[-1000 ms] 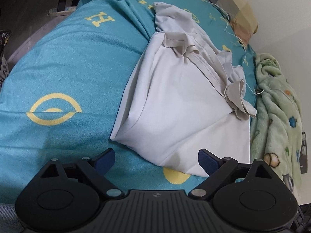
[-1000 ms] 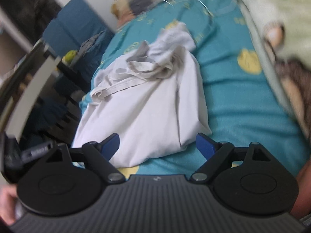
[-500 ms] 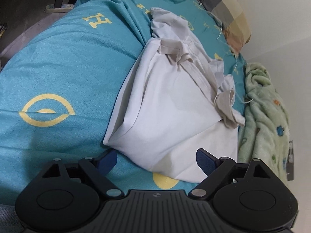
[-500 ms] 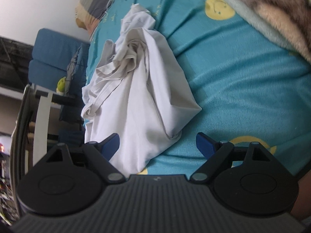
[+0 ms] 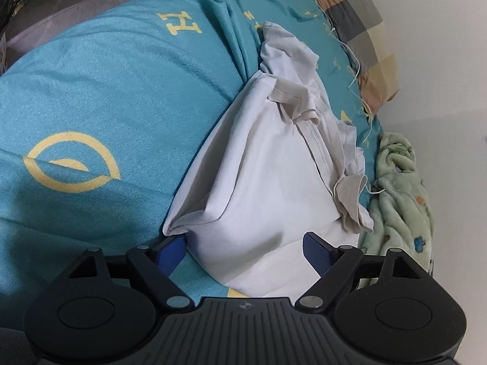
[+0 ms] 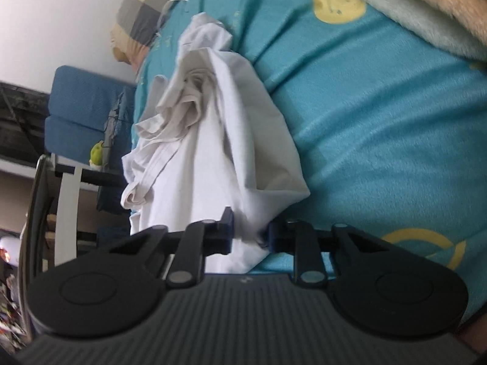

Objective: Fold clothes

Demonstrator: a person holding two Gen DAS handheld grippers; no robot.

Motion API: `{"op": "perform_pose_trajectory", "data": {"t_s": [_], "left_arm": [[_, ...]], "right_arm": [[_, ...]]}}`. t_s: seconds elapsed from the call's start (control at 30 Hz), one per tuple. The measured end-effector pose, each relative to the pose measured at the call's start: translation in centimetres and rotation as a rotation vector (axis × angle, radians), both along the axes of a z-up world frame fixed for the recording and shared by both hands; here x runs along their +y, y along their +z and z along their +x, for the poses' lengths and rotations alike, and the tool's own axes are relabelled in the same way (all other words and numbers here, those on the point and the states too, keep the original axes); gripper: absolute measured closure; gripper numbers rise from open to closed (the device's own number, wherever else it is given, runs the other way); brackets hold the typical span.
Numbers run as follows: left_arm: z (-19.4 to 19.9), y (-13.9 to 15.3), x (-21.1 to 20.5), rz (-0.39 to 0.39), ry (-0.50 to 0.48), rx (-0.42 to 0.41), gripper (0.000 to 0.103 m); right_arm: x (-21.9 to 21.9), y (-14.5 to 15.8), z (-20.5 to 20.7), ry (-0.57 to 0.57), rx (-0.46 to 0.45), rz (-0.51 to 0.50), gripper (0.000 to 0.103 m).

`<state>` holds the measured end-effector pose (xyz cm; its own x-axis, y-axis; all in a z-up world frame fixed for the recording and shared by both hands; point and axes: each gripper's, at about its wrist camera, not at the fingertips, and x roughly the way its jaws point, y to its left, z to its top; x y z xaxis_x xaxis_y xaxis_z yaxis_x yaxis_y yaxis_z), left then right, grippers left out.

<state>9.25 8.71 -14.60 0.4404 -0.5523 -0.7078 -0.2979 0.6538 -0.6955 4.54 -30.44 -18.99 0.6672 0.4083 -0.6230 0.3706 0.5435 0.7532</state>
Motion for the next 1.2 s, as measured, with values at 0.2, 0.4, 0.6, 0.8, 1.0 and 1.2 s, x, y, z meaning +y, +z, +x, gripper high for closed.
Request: {"op": "perform_pose_trajectory", "data": {"t_s": [0.2,0.4,0.6,0.8,1.0,1.2], "left_arm": [[0.5,-0.4,-0.8,0.031,-0.024,0.037,0.016],[0.9,-1.3,0.1,-0.054,0.07,0.013,0.025],[0.8,-0.9,-0.1,-0.097,0.091,-0.057,0.059],[0.4,0.9,0.1,-0.097,0.097,-0.112,0.091],[-1.7,5.8,0.6,-0.09,0.089,-0.193,0.094],[-4.8,11.0,0.8,-0.078,0.064,-0.272,0.094]], "right_arm": [[-0.3,1.4,-0.8,-0.024,-0.106,0.031,0.088],[-0.5,2.3,-0.8,-0.027,-0.169,0.057,0.089],[-0.5,3.0,-0.7,-0.026,-0.208,0.061,0.089],[-0.3,4.1,-1.1,-0.002,-0.208,0.048,0.089],[-0.5,6.7,-2.3,0.002,-0.203,0.017,0.089],[0.2,10.4,-5.6,-0.005,-0.234,-0.041,0.089]]}}
